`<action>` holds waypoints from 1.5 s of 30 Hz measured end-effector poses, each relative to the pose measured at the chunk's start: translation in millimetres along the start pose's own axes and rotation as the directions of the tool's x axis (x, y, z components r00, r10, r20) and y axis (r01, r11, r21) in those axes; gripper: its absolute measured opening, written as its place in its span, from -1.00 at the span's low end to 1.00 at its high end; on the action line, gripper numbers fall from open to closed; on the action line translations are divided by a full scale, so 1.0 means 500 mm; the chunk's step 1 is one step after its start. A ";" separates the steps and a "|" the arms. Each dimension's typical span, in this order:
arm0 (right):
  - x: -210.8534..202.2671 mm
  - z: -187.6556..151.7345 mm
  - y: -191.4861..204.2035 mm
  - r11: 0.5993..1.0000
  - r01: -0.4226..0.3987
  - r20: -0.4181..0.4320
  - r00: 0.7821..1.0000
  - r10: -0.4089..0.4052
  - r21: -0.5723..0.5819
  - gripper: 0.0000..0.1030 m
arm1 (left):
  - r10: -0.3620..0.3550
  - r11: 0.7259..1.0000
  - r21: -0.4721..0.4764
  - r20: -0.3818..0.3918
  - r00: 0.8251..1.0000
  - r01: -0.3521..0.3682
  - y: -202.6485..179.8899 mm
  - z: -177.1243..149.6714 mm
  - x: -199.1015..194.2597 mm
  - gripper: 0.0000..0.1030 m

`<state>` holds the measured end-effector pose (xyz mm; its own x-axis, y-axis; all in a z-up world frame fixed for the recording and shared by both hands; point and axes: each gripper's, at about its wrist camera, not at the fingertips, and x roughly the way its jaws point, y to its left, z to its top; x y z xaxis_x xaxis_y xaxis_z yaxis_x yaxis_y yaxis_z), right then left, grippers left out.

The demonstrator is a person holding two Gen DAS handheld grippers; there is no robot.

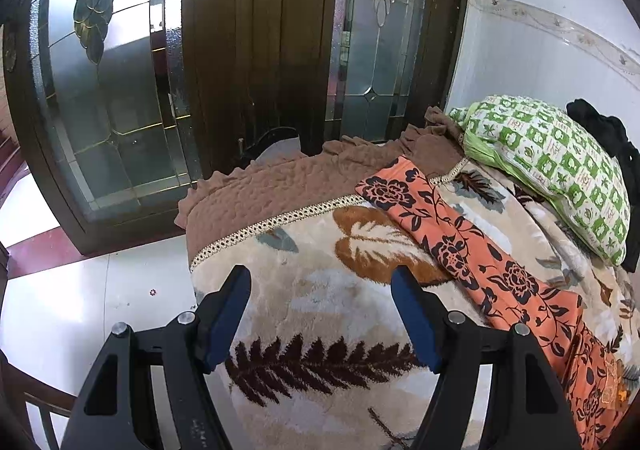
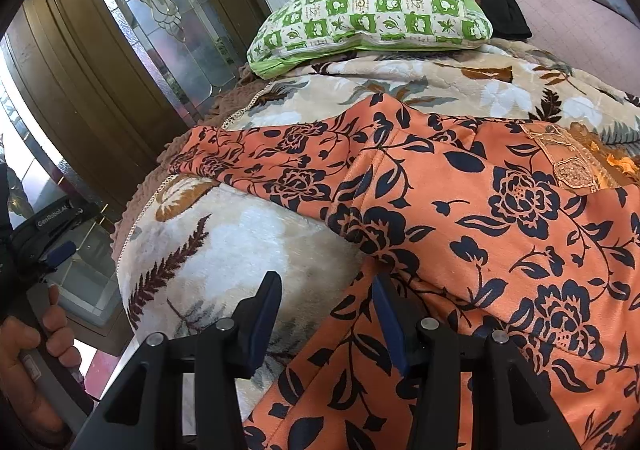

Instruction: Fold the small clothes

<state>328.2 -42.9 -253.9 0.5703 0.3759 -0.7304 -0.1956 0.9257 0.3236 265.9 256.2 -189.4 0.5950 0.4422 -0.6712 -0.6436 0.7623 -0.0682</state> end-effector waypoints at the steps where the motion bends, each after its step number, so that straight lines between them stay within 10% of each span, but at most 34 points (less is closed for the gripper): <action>1: 0.000 0.001 0.001 1.000 -0.001 0.001 1.000 0.001 0.000 0.00 | 0.002 1.000 -0.001 0.004 1.000 -0.002 0.001 0.001 -0.001 0.42; 34: 0.007 0.004 0.010 1.000 -0.024 -0.005 1.000 0.024 -0.010 0.00 | -0.018 1.000 -0.015 -0.013 1.000 0.018 0.006 0.009 0.016 0.42; 39: -0.024 -0.004 -0.021 1.000 0.000 -0.002 1.000 0.000 -0.006 -0.01 | -0.230 0.973 -0.066 -0.208 0.951 0.221 0.000 0.038 0.150 0.45; 45: -0.080 -0.034 -0.105 0.998 0.010 0.019 1.000 -0.012 0.063 0.22 | -0.296 0.955 -0.075 -0.335 0.894 0.288 -0.056 0.098 0.318 0.45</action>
<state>302.1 -105.9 -252.1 0.5873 0.3643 -0.7228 -0.1392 0.9251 0.3532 402.2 328.4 -257.9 0.5610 0.0117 -0.8277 -0.4793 0.8198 -0.3133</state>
